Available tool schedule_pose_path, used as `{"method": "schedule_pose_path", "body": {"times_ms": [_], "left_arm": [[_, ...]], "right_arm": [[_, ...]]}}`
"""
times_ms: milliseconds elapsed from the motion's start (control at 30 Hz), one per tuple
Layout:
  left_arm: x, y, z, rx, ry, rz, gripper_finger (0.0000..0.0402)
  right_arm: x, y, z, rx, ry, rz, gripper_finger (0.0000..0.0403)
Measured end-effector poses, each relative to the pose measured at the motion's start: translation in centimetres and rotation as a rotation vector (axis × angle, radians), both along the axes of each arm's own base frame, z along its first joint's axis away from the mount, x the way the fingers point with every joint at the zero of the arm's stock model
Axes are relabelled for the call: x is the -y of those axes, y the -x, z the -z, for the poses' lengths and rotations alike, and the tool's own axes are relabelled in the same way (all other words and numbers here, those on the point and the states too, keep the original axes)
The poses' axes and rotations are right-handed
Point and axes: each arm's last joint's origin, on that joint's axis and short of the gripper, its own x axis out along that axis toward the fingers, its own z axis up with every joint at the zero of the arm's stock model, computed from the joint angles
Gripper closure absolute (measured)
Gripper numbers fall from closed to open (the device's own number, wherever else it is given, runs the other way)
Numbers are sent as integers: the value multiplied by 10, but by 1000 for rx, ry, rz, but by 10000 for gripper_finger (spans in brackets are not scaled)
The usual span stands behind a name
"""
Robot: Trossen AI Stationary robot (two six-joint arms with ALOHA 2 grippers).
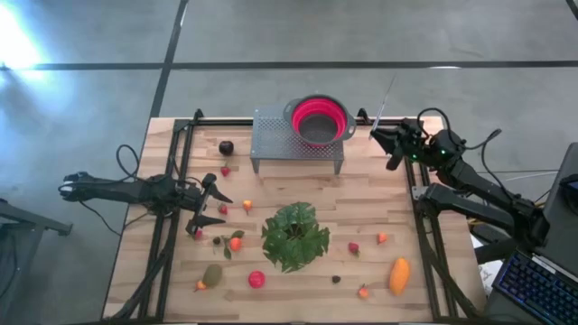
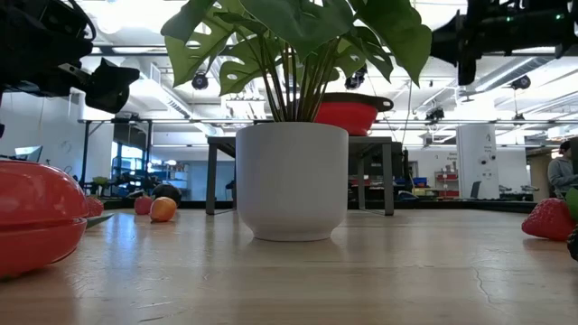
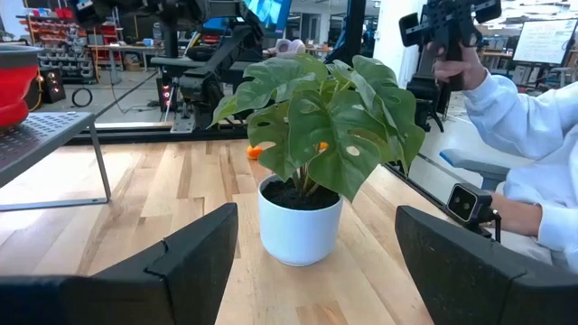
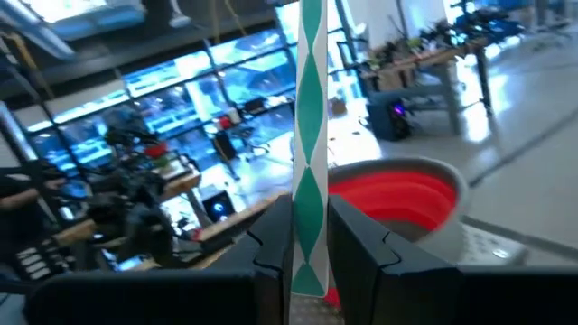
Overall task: Pick & Place Fruit
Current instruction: Put the blue knife on the shelf
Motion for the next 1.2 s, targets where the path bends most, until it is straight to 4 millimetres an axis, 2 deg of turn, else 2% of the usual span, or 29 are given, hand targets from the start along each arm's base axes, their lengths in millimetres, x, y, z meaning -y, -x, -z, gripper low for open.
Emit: {"method": "schedule_pose_path", "body": {"times_ms": [300, 533, 900, 1000, 1200], "left_arm": [[0, 0, 0, 0, 0, 0, 96], [0, 0, 0, 0, 0, 0, 96], [0, 0, 0, 0, 0, 0, 96], [0, 0, 0, 0, 0, 0, 96], [0, 0, 0, 0, 0, 0, 96]], "right_arm": [[-10, -11, -26, -7, 90, -94, 356], [-13, -36, -43, -43, 114, -183, 352], [-27, -78, -42, -169, 58, -350, 354], [-36, -84, -39, -194, 39, -379, 351], [-55, -87, -29, -290, -3, -315, 358]]}}
